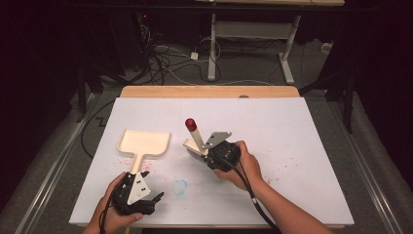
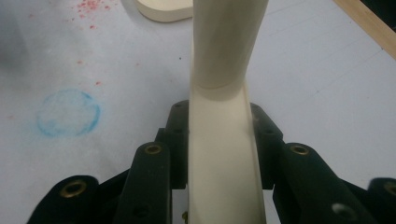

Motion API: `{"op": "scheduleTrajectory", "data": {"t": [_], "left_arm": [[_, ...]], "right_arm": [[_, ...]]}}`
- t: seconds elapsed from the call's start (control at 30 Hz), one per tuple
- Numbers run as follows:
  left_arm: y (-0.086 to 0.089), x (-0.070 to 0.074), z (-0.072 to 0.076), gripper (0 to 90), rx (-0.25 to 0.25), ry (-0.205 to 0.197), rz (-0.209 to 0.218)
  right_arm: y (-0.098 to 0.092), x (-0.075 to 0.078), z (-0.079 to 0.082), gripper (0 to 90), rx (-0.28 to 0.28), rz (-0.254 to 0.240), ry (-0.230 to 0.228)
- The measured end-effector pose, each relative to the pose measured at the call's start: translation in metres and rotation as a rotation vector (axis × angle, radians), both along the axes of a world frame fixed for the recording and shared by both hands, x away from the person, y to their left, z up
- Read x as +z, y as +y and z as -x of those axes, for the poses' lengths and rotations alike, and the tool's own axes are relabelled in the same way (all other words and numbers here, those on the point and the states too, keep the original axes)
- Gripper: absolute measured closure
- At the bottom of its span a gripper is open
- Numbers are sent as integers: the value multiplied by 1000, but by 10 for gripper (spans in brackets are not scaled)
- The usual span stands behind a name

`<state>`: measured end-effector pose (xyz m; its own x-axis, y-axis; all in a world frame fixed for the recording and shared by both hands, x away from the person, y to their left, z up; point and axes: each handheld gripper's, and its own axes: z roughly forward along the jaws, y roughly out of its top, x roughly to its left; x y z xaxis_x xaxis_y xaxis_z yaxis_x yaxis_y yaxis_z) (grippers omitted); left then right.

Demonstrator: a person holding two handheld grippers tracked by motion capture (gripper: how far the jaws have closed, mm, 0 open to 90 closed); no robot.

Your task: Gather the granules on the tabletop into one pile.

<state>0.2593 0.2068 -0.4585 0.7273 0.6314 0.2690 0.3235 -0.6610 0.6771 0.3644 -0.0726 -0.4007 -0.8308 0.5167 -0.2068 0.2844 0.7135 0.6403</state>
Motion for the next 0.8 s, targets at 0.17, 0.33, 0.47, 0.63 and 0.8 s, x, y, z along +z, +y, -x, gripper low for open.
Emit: {"op": "scheduleTrajectory", "data": {"t": [0.17,0.33,0.47,0.63,0.8], "left_arm": [[-2,-1,0,200,-3,8,0],[-4,-1,-1,200,-6,11,-4],[-7,-2,-3,200,-9,18,-11],[-9,-2,-3,200,-14,19,-18],[-8,-2,-3,200,-13,22,-18]], "right_arm": [[-21,5,3,674,-23,6,8],[-45,8,7,673,-39,3,33],[-60,12,13,673,-43,-13,34],[-67,22,16,673,-47,-58,16],[-58,20,13,673,-25,-95,7]]}}
